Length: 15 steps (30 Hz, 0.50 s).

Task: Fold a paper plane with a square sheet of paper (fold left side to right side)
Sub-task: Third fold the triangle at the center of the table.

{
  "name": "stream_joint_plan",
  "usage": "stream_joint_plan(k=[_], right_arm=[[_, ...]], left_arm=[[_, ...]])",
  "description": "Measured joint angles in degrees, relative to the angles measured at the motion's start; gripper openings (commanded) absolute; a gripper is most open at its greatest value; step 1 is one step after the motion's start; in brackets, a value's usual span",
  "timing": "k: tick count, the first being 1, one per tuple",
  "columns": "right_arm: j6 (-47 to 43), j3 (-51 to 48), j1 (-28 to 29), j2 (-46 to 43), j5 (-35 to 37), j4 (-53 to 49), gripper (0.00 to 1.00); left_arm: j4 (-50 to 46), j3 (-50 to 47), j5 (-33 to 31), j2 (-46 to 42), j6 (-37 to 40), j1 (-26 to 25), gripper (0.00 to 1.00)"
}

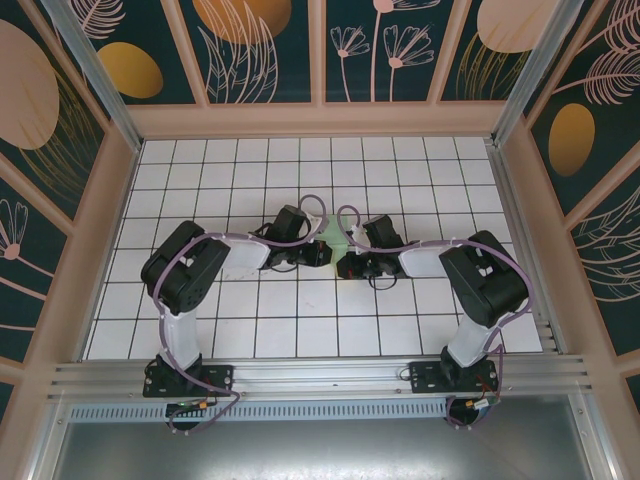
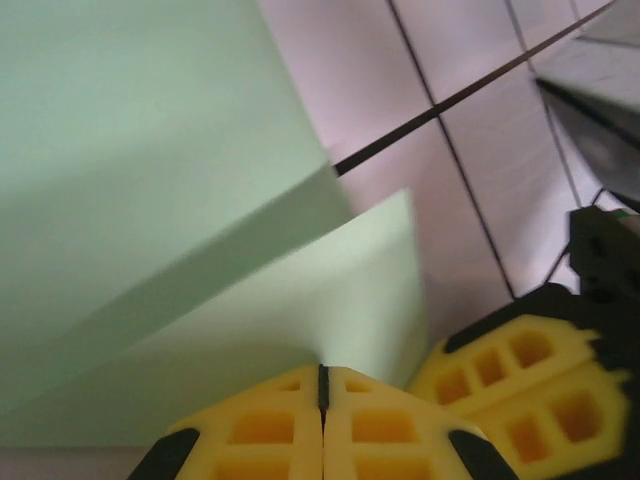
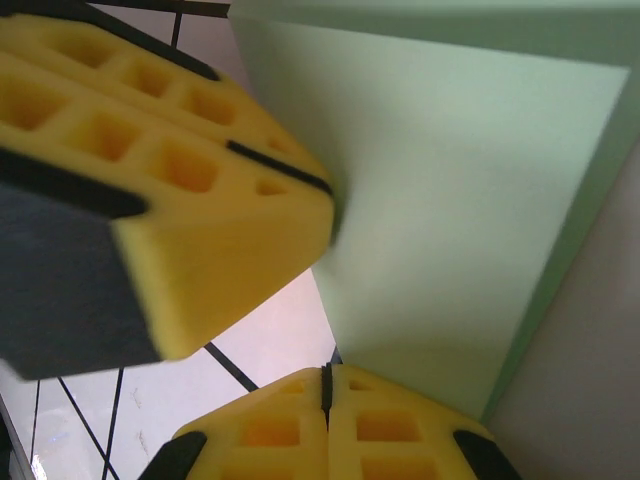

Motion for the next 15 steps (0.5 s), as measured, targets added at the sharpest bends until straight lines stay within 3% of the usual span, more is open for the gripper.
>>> stream_joint_plan(k=[9,15], right_arm=[[0.02,0.00,0.00,-0.50,0.20,-0.87,0.00],[1.68,0.04,0.00,-5.42,1.64,-7.15,0.00]], left_arm=[[-1.01,2.32,-2.21,1.88,-0.02,0.02,0.08],[-1.27,2.62,-2.08,2.14,-0.02,0.02,0.08]])
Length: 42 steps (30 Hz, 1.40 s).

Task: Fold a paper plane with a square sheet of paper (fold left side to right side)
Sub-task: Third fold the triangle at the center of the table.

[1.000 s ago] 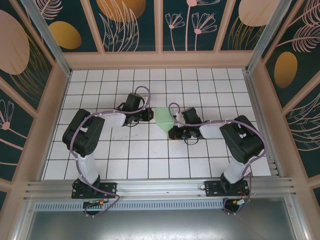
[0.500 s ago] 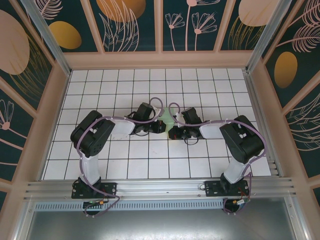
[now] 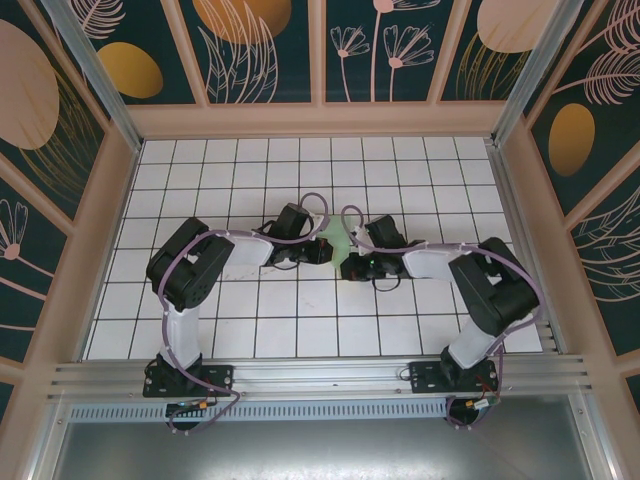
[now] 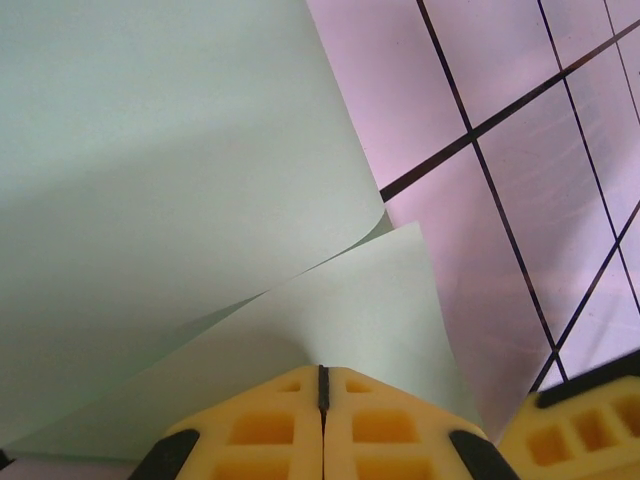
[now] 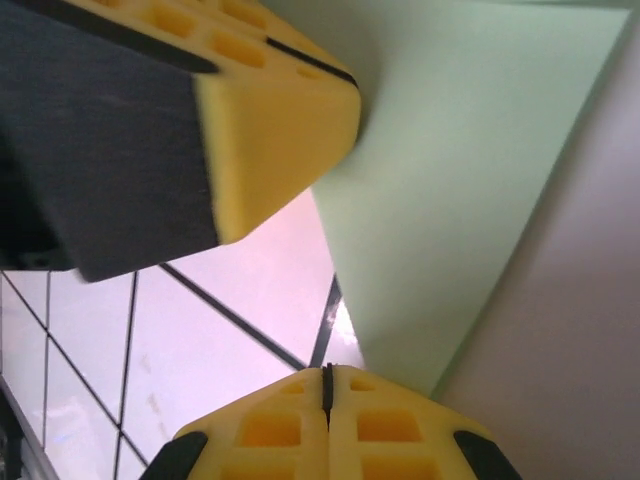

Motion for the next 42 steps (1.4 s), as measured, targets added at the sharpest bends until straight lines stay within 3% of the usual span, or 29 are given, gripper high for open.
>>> stream_joint_plan(k=[6,13,31,42], right_arm=[[5.60,2.51,0.46,-3.58,1.05,-0.96,0.00],[10.40,3.63,1.97,1.14,1.62,-0.66,0.00],[12.28,3.48,2.05,3.85,5.14,-2.49,0.00],[14.23,-3.21,2.03,-2.23,5.07,-1.77,0.00]], left_arm=[[-0.87,0.81,-0.17,0.28,0.00,0.00,0.08],[-1.01,1.14,-0.39,0.48,0.00,-0.02,0.08],[-1.92,1.88,-0.94,0.72,0.24,-0.11,0.07],[-2.34,2.32,-1.84,0.81,0.46,-0.35,0.07]])
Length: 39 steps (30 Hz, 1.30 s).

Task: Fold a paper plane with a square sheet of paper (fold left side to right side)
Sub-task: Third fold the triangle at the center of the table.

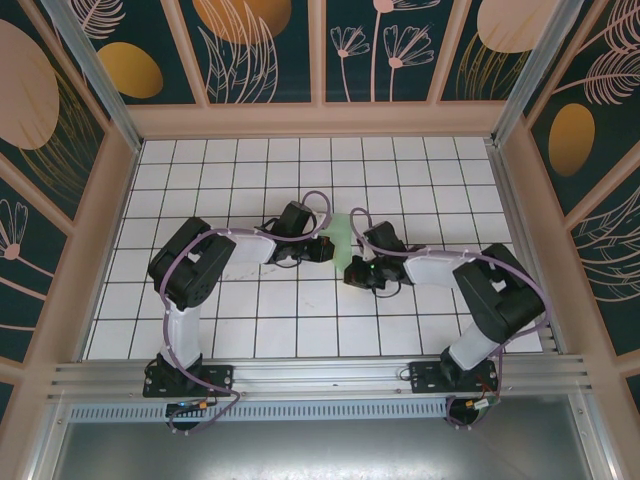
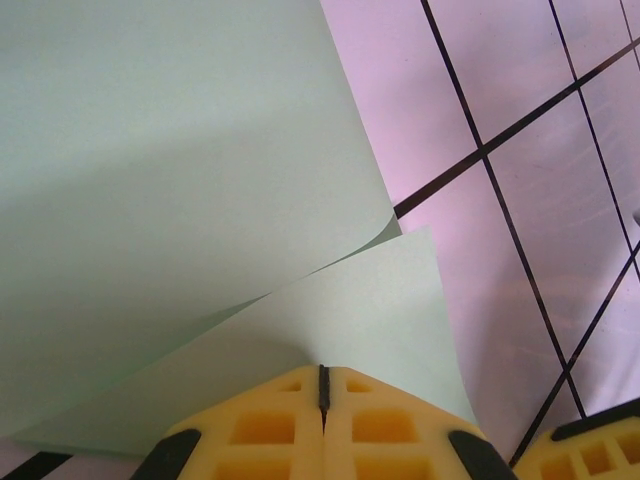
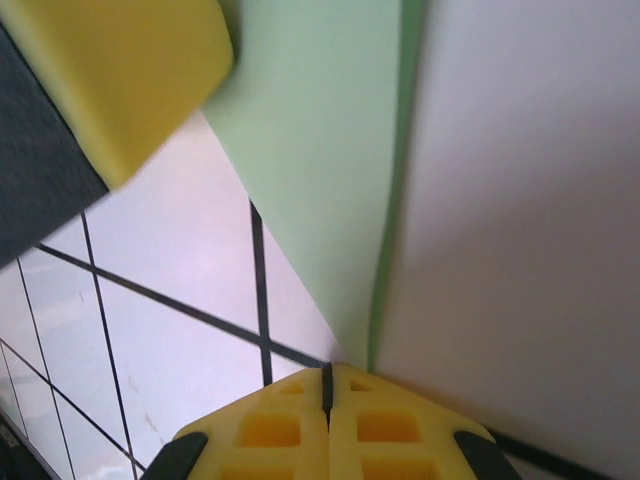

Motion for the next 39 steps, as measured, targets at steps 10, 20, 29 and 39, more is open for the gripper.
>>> stream_joint_plan(k=[10,20,29,39], right_arm=[[1.22,3.21,-0.04,-4.00,-0.15,-3.85,0.00],[3.41,8.02,-0.42,6.62,1.18,0.68,0.00],[5.09,4.96,-0.42,5.01,2.62,2.10,0.00],[5.25,-1.97,-0.83,-1.42,2.43,2.16,0.00]], left_arm=[[0.04,0.20,-0.92,0.00,0.24,-0.09,0.07],[0.09,0.20,-1.16,0.00,0.22,-0.09,0.08],[0.22,0.20,-1.40,0.00,0.22,-0.09,0.08],[0.26,0.20,-1.38,0.00,0.22,-0.09,0.09]])
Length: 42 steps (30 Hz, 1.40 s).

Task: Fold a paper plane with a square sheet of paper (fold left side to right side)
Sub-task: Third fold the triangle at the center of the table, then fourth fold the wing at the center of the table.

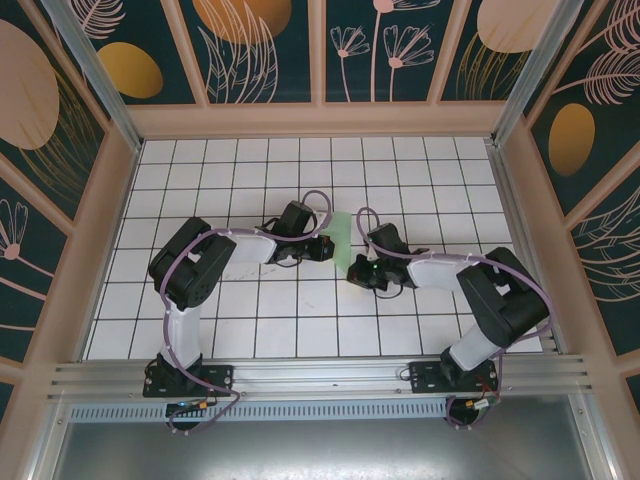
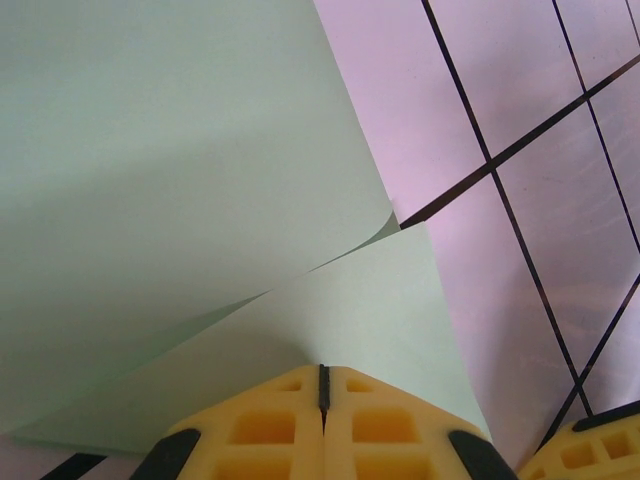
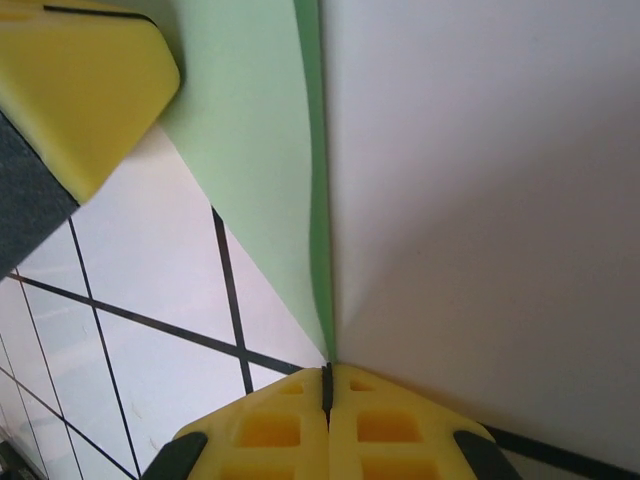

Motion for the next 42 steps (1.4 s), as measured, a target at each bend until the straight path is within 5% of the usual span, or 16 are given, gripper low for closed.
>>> stream_joint_plan(k=[5,10,19,28,36,42], right_arm=[[-2.12,-1.09,-2.12,-3.65,0.15,-2.40,0.00],[-7.91,-1.11,-7.19,-10.40,0.13,0.04,0.29],[-19.69,-1.09,-10.14,-9.05,-6.69,11.37,0.53],[-23.96,4.26,-8.70,5.92,-11.17,14.78,0.41],[-24.57,6.64,-8.70,9.03,-12.33,15.82,0.00],[-25.31,6.88,-9.05,9.53,-12.44,15.15,0.00]], left_arm=[[0.20,-0.35,0.31,-0.55,-0.74,0.02,0.17],[-1.75,-0.66,0.92,-4.79,-2.60,0.50,0.30],[-1.49,-2.16,0.79,-15.93,-5.40,4.74,0.44],[2.14,-11.82,1.99,-16.15,-12.15,8.39,0.48],[6.69,-12.00,4.72,-13.05,-15.80,8.33,0.48],[8.17,-12.04,5.90,-11.89,-17.42,8.33,0.49]])
